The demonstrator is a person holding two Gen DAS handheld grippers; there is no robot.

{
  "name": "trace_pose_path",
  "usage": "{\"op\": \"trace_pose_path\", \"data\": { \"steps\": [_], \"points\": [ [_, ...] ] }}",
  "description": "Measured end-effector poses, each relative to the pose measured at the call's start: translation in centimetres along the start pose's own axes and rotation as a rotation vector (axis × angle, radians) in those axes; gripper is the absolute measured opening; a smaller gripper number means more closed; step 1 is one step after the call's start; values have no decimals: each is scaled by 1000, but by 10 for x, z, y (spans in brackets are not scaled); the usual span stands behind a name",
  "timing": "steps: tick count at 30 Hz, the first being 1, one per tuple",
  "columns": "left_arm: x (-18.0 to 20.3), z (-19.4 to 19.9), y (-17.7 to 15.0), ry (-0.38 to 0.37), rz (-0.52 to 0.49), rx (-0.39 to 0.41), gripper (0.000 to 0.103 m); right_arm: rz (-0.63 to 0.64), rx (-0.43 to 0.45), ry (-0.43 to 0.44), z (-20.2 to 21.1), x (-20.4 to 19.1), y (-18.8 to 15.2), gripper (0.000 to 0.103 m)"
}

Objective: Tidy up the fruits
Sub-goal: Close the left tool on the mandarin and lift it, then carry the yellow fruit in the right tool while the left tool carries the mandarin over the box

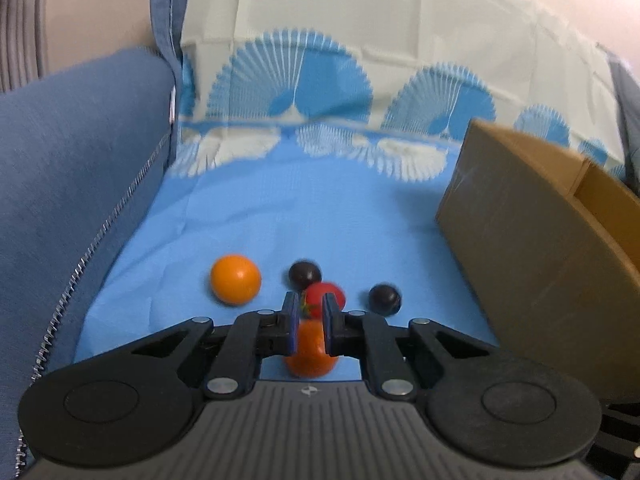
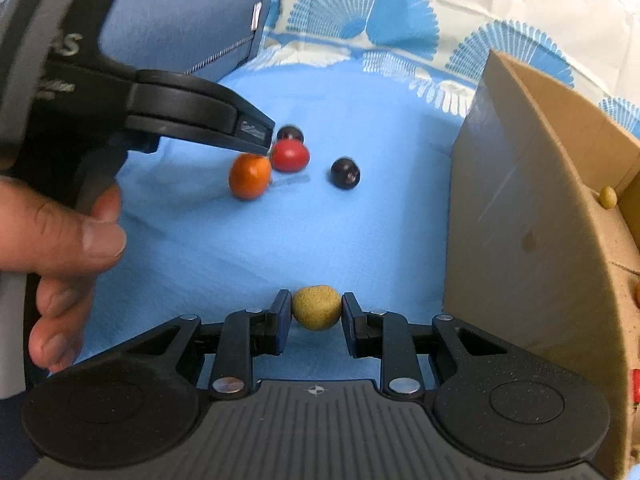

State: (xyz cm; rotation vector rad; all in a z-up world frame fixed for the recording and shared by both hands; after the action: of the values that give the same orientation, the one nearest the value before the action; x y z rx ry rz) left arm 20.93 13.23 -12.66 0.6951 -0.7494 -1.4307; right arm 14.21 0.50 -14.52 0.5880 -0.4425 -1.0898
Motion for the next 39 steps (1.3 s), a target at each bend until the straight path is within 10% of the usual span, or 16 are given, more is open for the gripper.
{"op": "trace_pose_path", "data": {
  "steps": [4,14,21,31,39],
  "points": [
    [3,16,-1,-8,-3,13,14,3,43,-7,14,0,2,28],
    [-15,18,-7,15,99,-40,53,24,19,7,27,-5,-7,28],
    [-36,9,-8,22,228,-80,57,16,-101,-12,-1,1,-19,28],
    [-57,-3,-9,44,344,-84,65,6,-54,-16,0,-1,-11,28],
    [-37,-15,-8,-76,312,-110,77,-13,-9,-14,6,1,-1,28]
  ]
}}
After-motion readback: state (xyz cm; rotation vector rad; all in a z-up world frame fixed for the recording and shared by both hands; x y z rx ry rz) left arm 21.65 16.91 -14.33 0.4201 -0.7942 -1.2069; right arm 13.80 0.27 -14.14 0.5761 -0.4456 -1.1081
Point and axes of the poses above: each gripper's, at about its wrist camera, not at the fingertips, and z roughly against the way its jaws point, x to its right, y to its top, the point moved 6 cm from there along -z, roughly the way its jaws point, and after that the axes turned 1 degree about -z, right-handed, at the moved point
